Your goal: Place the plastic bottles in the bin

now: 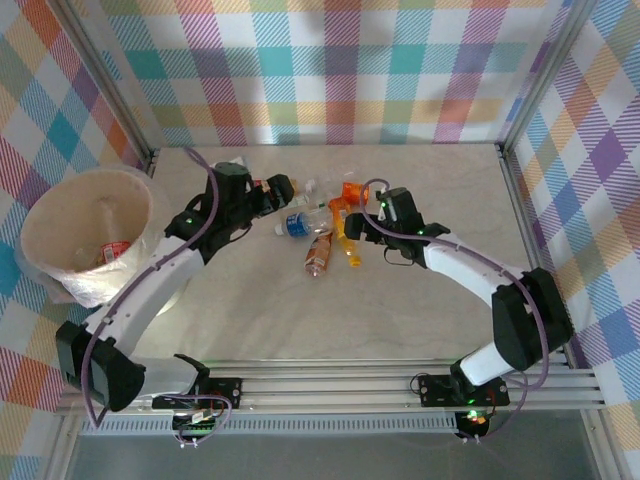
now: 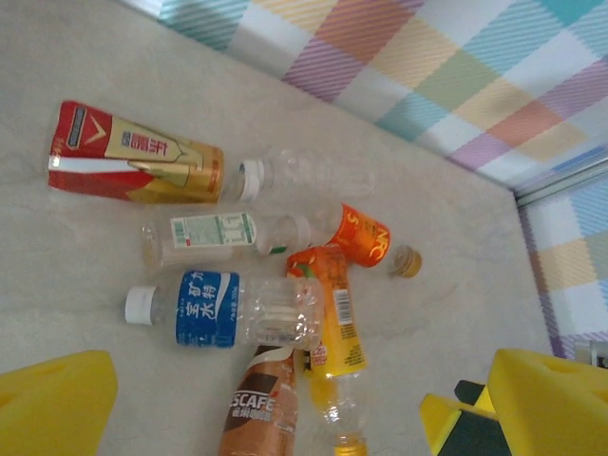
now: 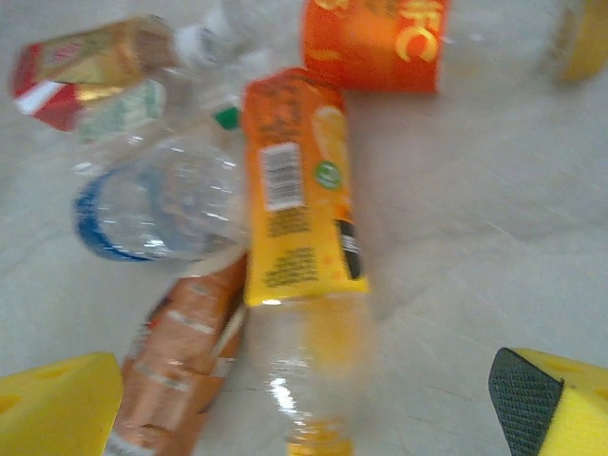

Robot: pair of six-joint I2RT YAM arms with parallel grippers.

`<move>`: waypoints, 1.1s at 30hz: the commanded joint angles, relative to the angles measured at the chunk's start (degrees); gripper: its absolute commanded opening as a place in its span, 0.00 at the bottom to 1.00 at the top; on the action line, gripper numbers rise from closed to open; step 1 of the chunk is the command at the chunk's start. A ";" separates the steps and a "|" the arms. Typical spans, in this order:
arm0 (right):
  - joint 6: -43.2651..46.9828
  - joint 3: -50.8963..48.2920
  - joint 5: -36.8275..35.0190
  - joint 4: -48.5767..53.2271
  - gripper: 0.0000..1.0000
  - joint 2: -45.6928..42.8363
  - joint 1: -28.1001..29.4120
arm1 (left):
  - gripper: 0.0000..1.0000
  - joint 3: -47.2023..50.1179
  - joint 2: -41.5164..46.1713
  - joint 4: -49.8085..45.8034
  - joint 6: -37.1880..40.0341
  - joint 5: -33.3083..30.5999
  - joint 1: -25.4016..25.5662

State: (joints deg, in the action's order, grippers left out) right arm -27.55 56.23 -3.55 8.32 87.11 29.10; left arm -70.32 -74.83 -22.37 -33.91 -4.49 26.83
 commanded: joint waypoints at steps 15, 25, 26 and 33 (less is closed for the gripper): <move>12.87 8.40 9.19 4.54 0.85 15.34 0.78 | 1.00 5.53 2.05 -3.70 -3.88 -4.89 1.05; 11.89 12.04 4.54 4.67 0.77 21.14 1.92 | 1.00 7.22 4.50 -4.78 -3.78 -5.31 1.07; 11.22 12.15 3.62 4.86 0.76 21.55 2.01 | 1.00 7.33 4.59 -4.87 -3.73 -5.27 1.10; 9.24 8.55 2.47 1.32 0.61 19.81 2.15 | 1.00 6.70 3.69 -5.32 -2.55 -2.84 1.09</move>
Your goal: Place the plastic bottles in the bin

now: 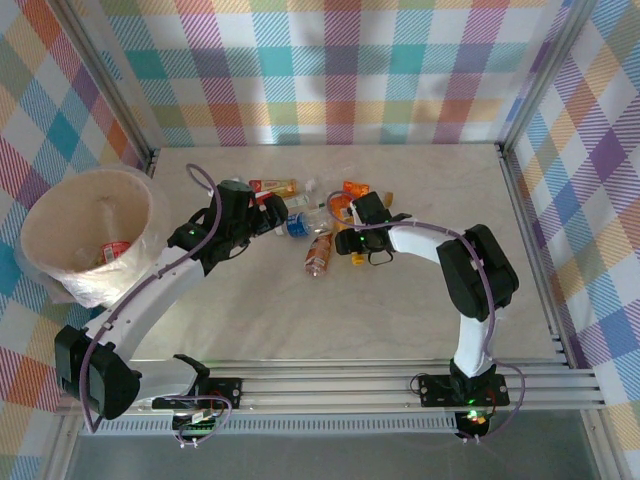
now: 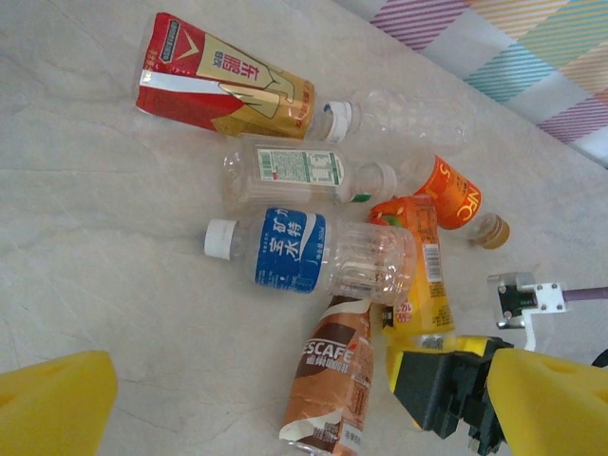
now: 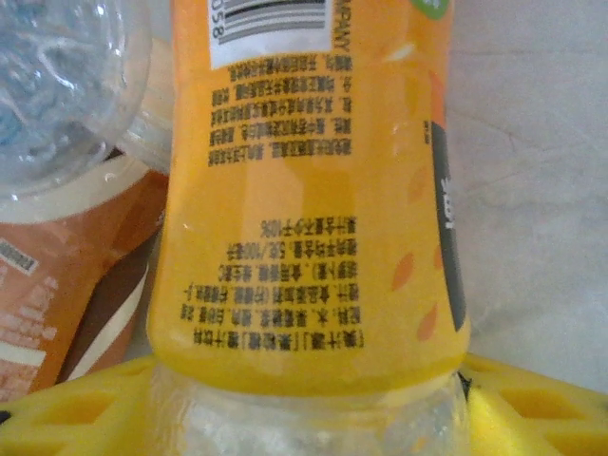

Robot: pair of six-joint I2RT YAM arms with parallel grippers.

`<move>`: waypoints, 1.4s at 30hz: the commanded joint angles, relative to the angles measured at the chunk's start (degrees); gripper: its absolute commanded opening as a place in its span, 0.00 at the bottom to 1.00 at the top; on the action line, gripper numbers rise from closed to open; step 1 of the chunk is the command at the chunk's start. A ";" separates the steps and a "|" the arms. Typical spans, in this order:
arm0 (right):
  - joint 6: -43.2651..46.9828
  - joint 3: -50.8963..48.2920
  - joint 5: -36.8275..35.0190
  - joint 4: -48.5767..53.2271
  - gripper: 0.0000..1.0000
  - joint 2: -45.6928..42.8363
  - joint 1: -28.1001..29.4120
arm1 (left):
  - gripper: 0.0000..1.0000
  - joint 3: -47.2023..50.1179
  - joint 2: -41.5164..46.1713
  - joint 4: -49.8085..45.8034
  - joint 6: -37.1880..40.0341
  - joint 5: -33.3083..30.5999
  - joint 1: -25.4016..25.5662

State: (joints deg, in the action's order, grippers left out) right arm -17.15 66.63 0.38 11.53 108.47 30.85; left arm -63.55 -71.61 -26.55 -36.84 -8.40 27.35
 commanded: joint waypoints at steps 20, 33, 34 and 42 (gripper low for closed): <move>0.79 -16.02 9.60 -21.00 0.47 -18.93 1.67 | 1.00 1.84 -0.29 9.27 1.43 11.31 0.58; 1.51 -12.24 24.54 -24.16 0.47 -19.68 6.44 | 1.00 4.34 0.51 16.52 -2.42 11.01 0.52; 1.74 -12.22 24.99 -24.48 0.47 -19.94 6.94 | 1.00 4.04 0.12 15.56 -2.87 10.39 0.54; 5.04 -9.46 24.60 -23.21 0.47 -20.41 10.01 | 1.00 2.11 -2.34 13.96 -3.72 11.89 0.55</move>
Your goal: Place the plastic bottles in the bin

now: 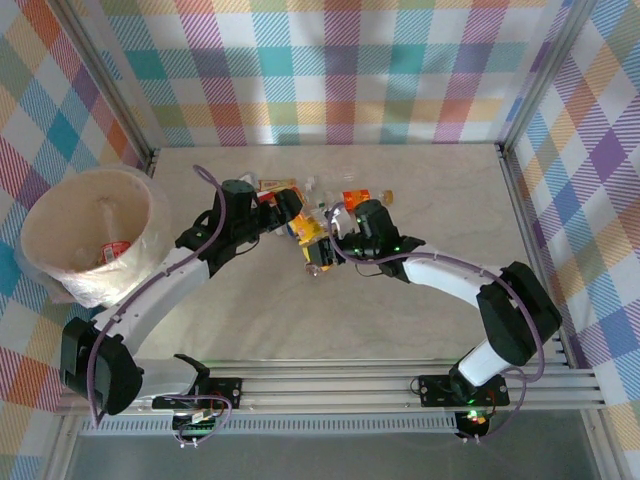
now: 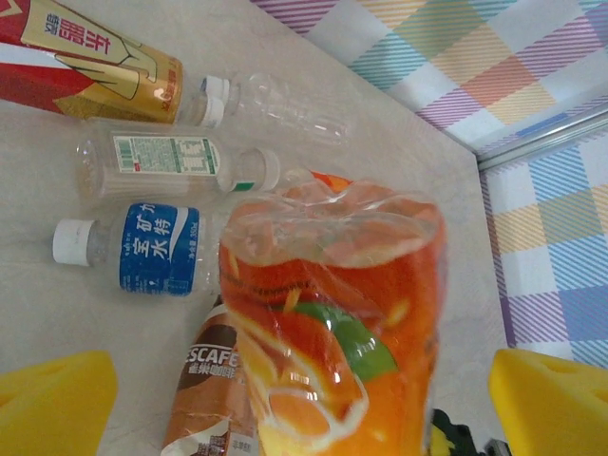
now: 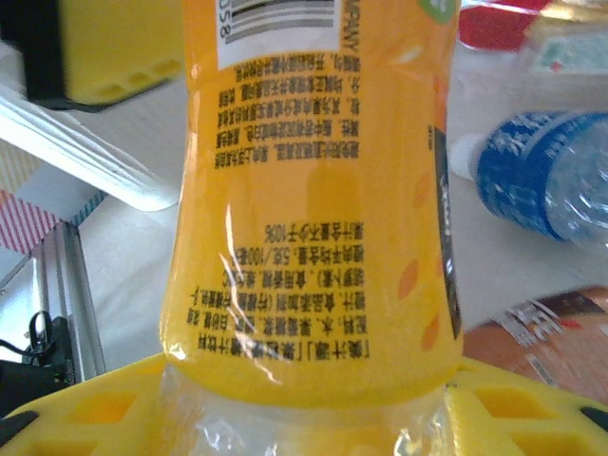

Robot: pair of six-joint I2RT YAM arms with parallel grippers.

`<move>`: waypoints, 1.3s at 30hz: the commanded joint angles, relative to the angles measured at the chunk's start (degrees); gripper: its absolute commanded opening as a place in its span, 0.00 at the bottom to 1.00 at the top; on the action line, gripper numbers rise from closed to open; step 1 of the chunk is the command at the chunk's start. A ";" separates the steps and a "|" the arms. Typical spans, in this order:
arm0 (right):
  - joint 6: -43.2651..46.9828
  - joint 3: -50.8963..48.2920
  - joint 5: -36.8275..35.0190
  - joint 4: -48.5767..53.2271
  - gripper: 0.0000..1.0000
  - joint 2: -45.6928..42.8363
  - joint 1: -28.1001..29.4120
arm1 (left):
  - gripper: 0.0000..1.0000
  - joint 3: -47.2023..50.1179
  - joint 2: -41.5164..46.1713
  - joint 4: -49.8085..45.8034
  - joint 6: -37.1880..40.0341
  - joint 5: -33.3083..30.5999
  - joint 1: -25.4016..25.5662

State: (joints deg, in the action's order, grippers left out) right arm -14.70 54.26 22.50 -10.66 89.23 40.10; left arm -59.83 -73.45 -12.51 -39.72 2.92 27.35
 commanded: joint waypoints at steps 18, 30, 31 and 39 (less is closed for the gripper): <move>4.71 7.79 7.65 0.78 0.48 1.16 3.06 | 0.67 1.68 2.28 3.06 -3.88 -2.13 0.52; 6.16 8.32 9.00 4.10 0.66 0.43 3.06 | 0.51 2.75 4.98 3.48 -3.30 -4.33 0.39; 6.45 8.23 8.51 4.49 0.69 0.10 3.06 | 0.51 2.55 5.43 2.64 -2.86 -5.43 0.26; 11.62 7.42 -0.30 9.19 0.88 -4.15 3.06 | 0.51 -3.88 11.58 -11.97 7.61 -16.90 -2.08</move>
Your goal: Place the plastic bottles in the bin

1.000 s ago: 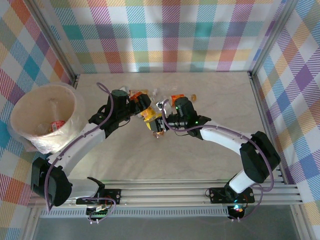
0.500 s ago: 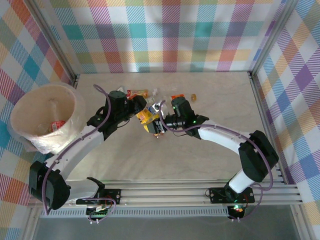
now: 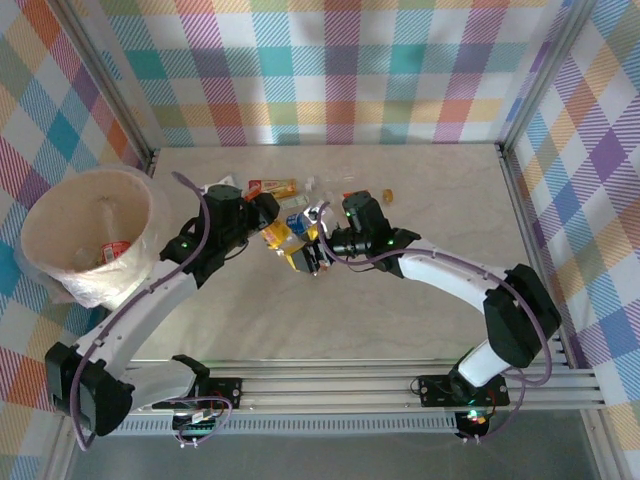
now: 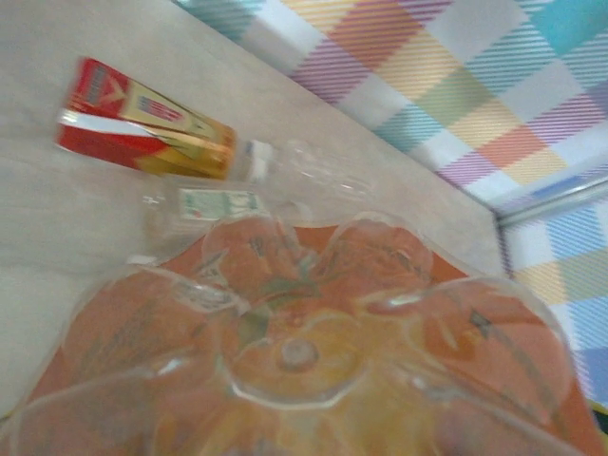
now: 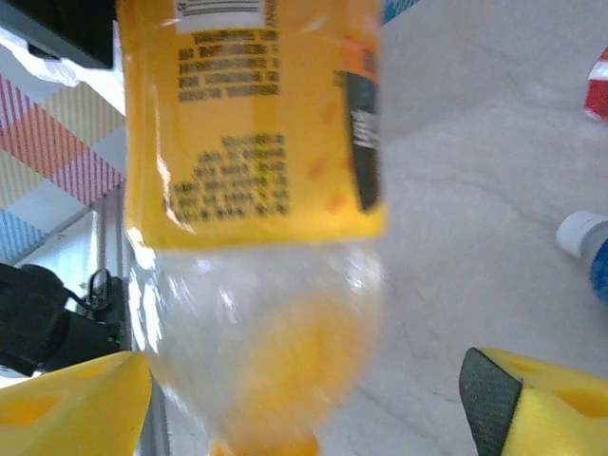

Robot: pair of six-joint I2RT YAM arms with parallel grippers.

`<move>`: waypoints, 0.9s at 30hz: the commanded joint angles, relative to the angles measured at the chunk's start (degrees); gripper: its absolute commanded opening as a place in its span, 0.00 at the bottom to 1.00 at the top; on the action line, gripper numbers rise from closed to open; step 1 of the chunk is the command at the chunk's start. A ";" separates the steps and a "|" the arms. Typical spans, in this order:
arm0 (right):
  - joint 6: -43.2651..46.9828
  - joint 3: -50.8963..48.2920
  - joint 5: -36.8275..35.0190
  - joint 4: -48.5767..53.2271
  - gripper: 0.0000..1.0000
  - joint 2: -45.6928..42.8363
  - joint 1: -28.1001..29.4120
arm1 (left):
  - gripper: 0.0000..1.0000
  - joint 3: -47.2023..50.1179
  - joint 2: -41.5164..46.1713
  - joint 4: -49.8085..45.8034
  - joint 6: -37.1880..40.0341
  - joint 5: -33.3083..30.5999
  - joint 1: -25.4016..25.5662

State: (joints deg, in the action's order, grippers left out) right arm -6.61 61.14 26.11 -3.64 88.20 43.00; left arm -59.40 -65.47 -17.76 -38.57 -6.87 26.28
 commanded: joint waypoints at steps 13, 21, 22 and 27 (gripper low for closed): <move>5.55 -1.64 -21.23 1.47 1.00 -6.29 0.11 | 0.53 -23.10 11.75 -19.42 29.34 -29.22 -3.08; 5.20 -2.60 -24.96 0.02 1.00 -6.64 0.15 | 0.51 -30.85 11.16 -11.47 43.22 -39.05 -4.44; 5.16 -2.68 -25.18 0.01 1.00 -6.61 0.15 | 0.51 -31.10 10.91 -10.21 44.89 -40.29 -4.76; 5.28 -2.47 -25.49 0.86 1.00 -6.59 0.09 | 0.52 -31.90 8.18 -5.97 50.66 -44.71 -11.17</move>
State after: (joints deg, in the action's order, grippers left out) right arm -1.87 59.13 1.58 -2.04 82.76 43.00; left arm -90.00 -55.96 -28.27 6.26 -47.09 18.52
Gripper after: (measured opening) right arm 0.996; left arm 0.521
